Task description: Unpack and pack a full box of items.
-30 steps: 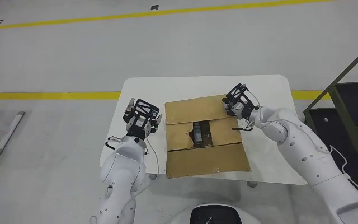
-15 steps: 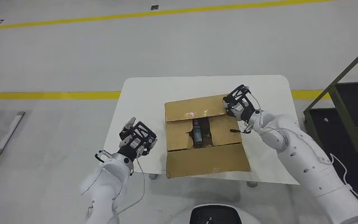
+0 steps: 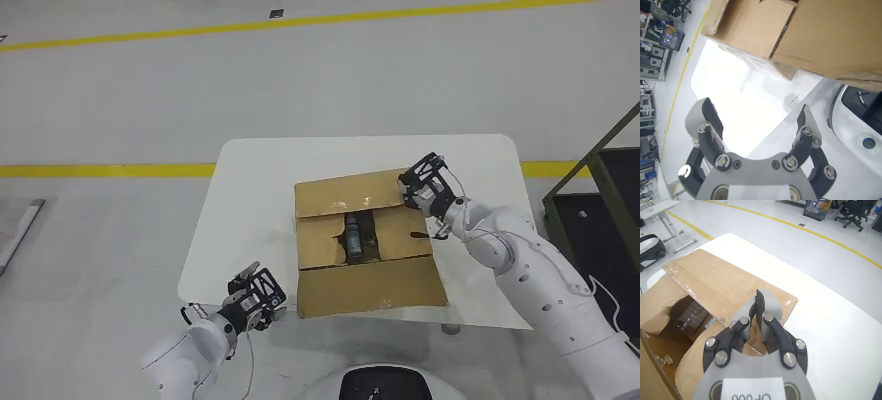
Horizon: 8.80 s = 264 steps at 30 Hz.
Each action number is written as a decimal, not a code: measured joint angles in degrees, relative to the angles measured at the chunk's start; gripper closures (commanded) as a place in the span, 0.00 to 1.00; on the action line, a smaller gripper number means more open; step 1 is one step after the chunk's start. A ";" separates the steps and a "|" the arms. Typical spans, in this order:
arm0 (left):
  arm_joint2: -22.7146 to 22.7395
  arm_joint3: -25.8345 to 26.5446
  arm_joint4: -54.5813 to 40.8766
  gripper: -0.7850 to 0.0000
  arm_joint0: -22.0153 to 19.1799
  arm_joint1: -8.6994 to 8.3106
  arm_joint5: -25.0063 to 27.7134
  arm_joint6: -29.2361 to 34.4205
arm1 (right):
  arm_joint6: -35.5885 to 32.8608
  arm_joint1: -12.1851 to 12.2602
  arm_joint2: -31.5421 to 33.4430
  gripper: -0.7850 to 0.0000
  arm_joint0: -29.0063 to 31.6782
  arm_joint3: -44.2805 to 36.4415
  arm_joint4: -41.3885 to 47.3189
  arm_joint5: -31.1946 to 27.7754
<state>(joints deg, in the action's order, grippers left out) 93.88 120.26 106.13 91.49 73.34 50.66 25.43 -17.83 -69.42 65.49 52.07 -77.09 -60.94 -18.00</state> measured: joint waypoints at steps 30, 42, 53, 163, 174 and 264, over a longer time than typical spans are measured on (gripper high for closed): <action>-16.88 -8.93 -2.07 0.00 -17.66 1.21 -24.32 4.04 | -0.22 2.14 12.88 1.00 7.09 -10.27 -0.03 1.23; -19.73 -14.86 -2.19 0.00 -20.99 2.09 -32.71 13.97 | 0.76 2.02 12.18 1.00 13.46 -5.52 0.70 3.53; -20.27 -15.90 -3.51 0.00 -22.34 2.28 -33.05 16.13 | -1.89 2.13 10.62 1.00 18.60 -9.23 3.94 -1.83; -17.77 -35.16 -17.16 0.00 -27.01 3.07 -37.71 -2.21 | 2.73 -4.09 -4.20 1.00 5.54 -2.05 -7.94 6.42; -17.81 -33.29 -20.84 0.00 -28.27 3.48 -42.21 -4.20 | 2.41 -4.15 -3.37 1.00 6.11 -2.66 -8.13 6.40; -27.52 -19.89 -11.46 0.00 -33.04 6.05 -41.54 2.23 | -14.22 1.42 29.63 0.00 22.50 -24.29 12.33 -4.97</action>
<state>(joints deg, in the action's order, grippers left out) 66.36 100.37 94.66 58.45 79.39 9.12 27.66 -32.05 -68.00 95.12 74.57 -101.38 -48.61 -22.96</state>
